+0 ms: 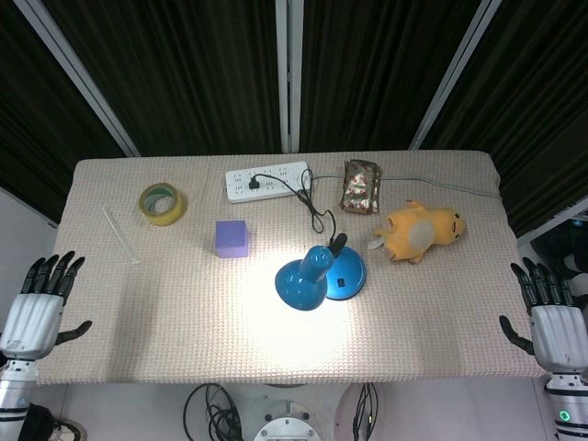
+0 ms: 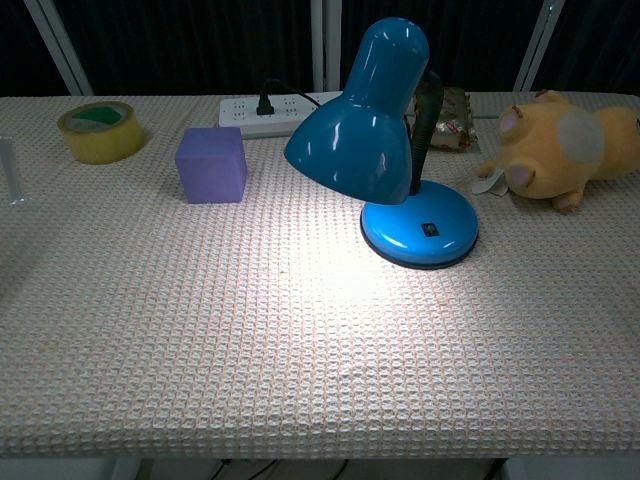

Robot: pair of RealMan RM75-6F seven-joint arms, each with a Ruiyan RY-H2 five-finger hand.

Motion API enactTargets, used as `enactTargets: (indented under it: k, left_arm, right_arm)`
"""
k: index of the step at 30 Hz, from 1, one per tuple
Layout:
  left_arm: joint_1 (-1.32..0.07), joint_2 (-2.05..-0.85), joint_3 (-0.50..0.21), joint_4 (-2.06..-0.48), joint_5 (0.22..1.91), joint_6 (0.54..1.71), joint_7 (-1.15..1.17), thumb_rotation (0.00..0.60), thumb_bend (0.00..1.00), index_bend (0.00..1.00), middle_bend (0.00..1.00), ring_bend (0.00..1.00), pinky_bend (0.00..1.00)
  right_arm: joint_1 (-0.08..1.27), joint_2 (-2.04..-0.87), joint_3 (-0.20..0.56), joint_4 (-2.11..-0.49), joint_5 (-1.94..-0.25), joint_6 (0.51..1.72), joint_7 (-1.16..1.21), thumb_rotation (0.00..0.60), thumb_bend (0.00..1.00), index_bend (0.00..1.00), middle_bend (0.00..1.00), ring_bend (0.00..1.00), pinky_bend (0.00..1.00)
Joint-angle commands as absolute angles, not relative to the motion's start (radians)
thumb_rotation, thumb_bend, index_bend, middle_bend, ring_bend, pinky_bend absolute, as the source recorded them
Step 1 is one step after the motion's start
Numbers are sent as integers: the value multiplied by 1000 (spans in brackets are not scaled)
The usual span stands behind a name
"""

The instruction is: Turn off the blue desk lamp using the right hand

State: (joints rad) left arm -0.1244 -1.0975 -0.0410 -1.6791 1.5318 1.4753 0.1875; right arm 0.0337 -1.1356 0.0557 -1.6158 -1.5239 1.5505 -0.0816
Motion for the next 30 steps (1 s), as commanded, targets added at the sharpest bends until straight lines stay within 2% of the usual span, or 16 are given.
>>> enactTargets:
  k: [1,13,15,17,18,19,20,23,30]
  left_arm:
    - [-125,-1096,-42,-1679,1533,1477,188,600,61,50,0,0,47]
    - [-122,-1099,-47,-1667,1521,1485,170,600,61,50,0,0,47]
    - [-121,-1101,-49,-1664,1520,1487,169,600,61,50,0,0,47]
    - [-119,-1104,-47,-1660,1521,1490,165,600,61,50,0,0,47]
    - [-118,-1106,-46,-1657,1521,1490,163,600,61,50,0,0,47]
    - [-117,-1108,-45,-1655,1520,1489,161,600,61,50,0,0,47]
    - [-116,-1111,-42,-1652,1518,1487,160,600,61,50,0,0,47]
    - [-115,-1115,-35,-1645,1516,1480,163,600,61,50,0,0,47]
    - [-110,-1118,-30,-1640,1519,1482,162,600,62,50,0,0,47]
  right_arm:
    - [32,-1140,55,-1609,-1520,1548,-79,600,243,0,0,0,0]
    - [44,-1132,59,-1617,-1541,1543,-113,600,243,0,1,7,10]
    - [49,-1134,66,-1616,-1538,1543,-143,600,241,0,86,143,170]
    - [56,-1134,65,-1621,-1533,1526,-157,600,240,0,378,465,482]
    - [61,-1128,59,-1630,-1529,1505,-159,600,240,0,567,629,618]
    - [67,-1121,54,-1640,-1525,1485,-163,600,240,0,717,740,706]
    - [75,-1116,51,-1648,-1522,1465,-176,600,240,0,819,814,760]
    - [96,-1124,51,-1661,-1529,1437,-213,600,240,0,906,878,815]
    - [169,-1159,39,-1729,-1582,1344,-320,600,288,0,936,900,831]
